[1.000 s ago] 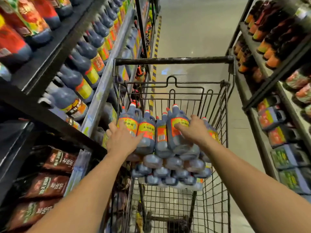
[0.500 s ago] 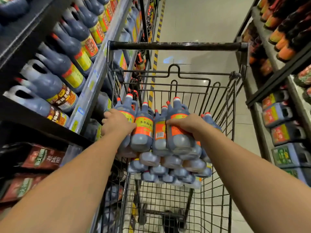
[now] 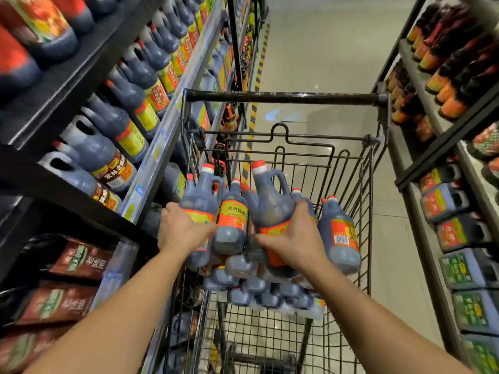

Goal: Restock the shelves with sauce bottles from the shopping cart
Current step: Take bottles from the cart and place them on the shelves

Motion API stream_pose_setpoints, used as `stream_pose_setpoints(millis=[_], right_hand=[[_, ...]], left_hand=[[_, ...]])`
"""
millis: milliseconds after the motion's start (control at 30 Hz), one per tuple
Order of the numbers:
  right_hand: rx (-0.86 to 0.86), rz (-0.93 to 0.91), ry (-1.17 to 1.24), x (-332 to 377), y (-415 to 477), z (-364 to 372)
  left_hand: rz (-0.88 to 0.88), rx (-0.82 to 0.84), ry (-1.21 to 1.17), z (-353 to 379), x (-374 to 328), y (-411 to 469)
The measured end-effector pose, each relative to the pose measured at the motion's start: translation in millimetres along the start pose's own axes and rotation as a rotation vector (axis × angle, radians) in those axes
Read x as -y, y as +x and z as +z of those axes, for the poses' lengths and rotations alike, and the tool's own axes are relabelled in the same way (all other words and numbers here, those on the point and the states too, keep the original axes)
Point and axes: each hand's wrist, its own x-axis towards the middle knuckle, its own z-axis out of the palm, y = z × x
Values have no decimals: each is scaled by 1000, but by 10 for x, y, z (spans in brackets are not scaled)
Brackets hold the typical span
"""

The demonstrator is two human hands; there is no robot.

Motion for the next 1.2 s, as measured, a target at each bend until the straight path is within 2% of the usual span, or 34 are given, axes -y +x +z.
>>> stream_pose_setpoints(millis=[200, 433, 633, 967, 1200], right_hand=[[-56, -191, 80, 219, -307, 28], [-119, -409, 176, 804, -823, -16], [-87, -561, 304, 1481, -1275, 69], [156, -766, 467, 2369, -1713, 554], [305, -795, 498, 2761, -1624, 1115]], left_hand=[[126, -72, -387, -235, 238, -663], [303, -214, -558, -941, 283, -1345], [438, -313, -775, -1780, 419, -1822], [409, -601, -718, -2725, 1030, -2053], [225, -789, -628, -2990, 1382, -1890]])
